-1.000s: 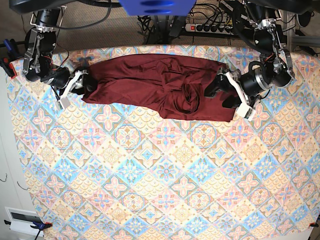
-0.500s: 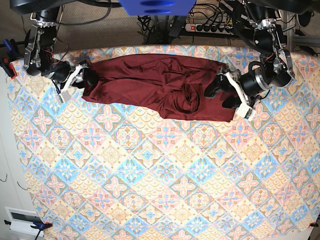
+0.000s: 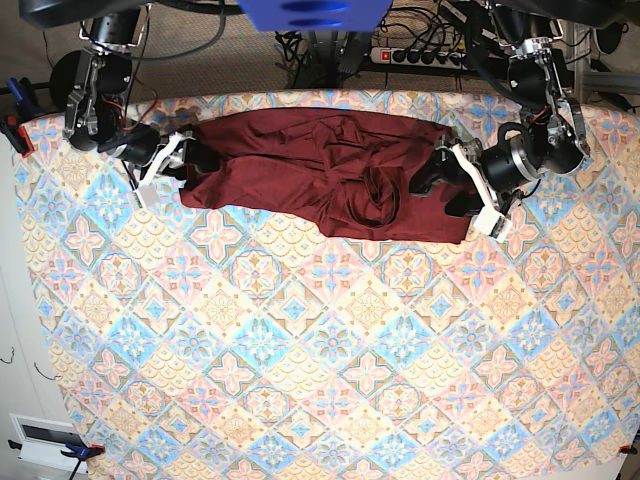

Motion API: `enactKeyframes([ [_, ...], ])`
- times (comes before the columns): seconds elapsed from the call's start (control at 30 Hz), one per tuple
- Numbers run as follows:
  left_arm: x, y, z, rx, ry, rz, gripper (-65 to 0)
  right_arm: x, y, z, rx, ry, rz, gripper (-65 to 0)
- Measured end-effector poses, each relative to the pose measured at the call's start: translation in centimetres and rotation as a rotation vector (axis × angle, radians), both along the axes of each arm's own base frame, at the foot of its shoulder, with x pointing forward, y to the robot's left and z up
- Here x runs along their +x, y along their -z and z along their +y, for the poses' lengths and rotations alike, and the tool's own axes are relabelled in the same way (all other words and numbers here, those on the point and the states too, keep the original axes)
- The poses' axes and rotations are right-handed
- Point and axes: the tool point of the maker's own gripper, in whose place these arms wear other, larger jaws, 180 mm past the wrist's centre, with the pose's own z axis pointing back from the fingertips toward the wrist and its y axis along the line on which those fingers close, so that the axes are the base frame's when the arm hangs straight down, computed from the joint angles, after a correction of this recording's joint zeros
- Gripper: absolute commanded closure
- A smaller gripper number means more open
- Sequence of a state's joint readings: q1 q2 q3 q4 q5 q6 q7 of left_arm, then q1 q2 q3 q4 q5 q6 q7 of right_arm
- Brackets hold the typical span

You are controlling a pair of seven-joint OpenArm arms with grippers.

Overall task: Layout the t-shirt on the table in an organized manner, then fold the t-shirt properly
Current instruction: 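Hold both shirt ends and push them toward each other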

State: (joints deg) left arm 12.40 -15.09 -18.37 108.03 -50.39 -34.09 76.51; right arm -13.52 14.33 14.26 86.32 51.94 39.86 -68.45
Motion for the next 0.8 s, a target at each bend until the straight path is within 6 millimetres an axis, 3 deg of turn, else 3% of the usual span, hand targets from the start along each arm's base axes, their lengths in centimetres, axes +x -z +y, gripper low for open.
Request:
enactKeyframes([
  [0.17,0.0,-0.1,0.0,-0.004,0.001,-0.001,-46.5,0.1,-0.1,0.8,0.029,0.007,-0.005,-33.8],
  [0.3,0.1,-0.1,-0.1,-0.004,0.001,-0.004,-39.0,0.1,0.0,1.2,0.037,0.009,-0.004,-33.3],
  [0.43,0.1,-0.1,0.0,-0.004,0.001,-0.004,-27.2,-0.1,0.2,1.1,0.028,0.004,0.005,-21.9],
  [0.57,0.1,-0.1,-0.1,-0.004,0.001,-0.004,-25.8,-0.6,0.5,1.5,0.023,-0.014,0.025,-1.4],
  [0.8,0.1,-0.1,-0.1,-0.007,0.000,-0.004,-24.9,-0.2,0.4,2.6,0.027,-0.056,0.021,-0.7],
])
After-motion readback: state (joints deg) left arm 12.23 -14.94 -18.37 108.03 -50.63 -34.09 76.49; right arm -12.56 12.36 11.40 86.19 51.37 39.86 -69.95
